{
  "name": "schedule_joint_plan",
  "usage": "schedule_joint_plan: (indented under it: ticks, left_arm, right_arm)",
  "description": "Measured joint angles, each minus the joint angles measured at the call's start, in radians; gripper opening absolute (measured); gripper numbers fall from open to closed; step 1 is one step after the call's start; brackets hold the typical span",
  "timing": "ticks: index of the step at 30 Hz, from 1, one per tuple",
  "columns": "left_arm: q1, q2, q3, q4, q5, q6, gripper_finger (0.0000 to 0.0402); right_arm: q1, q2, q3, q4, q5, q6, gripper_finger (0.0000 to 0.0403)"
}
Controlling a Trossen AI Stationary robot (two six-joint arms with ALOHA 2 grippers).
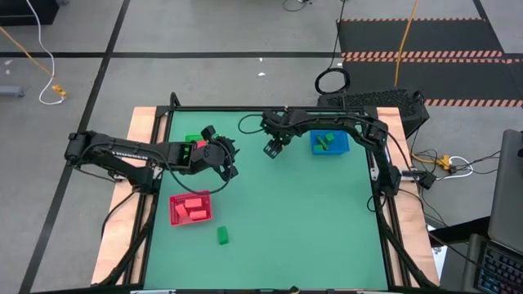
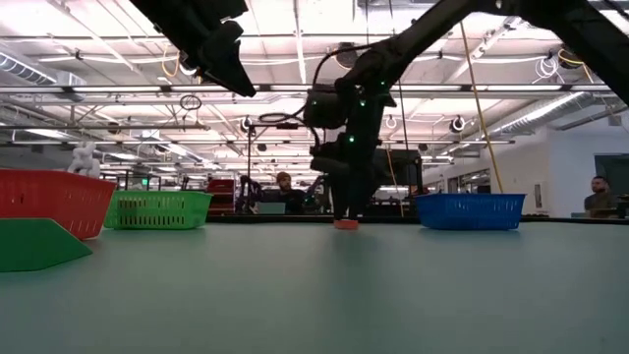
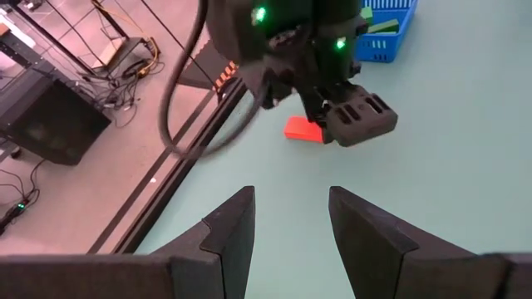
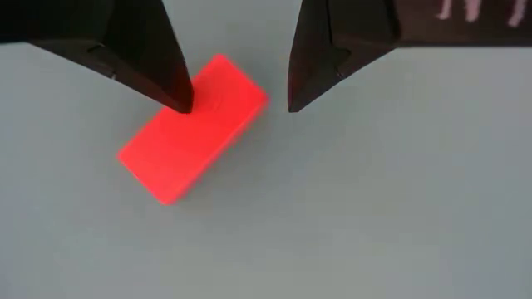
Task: Sort & place blocks by color
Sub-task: Put the orange block into the red bin
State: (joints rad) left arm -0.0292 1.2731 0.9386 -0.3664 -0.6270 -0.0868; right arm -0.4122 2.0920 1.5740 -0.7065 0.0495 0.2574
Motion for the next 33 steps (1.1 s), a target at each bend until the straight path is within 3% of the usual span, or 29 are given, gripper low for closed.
schedule_joint_plan:
  ticks: [6,11,17,24,33]
  left_arm:
    - [0.000,0.000,0.000,0.000,0.000,0.002,0.0159]
    - [0.000,0.000,0.000,0.000,0.000,0.001,0.0159]
    - [0.000,0.000,0.000,0.000,0.000,0.001,0.0159]
    - [0.000,0.000,0.000,0.002,0.000,-0.002,0.0159]
    - [0.000,0.000,0.000,0.003,0.000,-0.002,0.0159]
  right_arm:
    - [0.012,-0.011,-0.108,0.021,-0.055,0.029,0.0196]
    - [0.069,-0.038,-0.160,-0.095,-0.079,0.060,0.0196]
    - [0.146,-0.144,-0.240,-0.142,-0.078,0.113,0.0196]
    - [0.203,-0.283,-0.317,-0.134,0.031,0.224,0.0196]
    - [0.232,-0.441,-0.470,-0.073,0.037,0.254,0.0196]
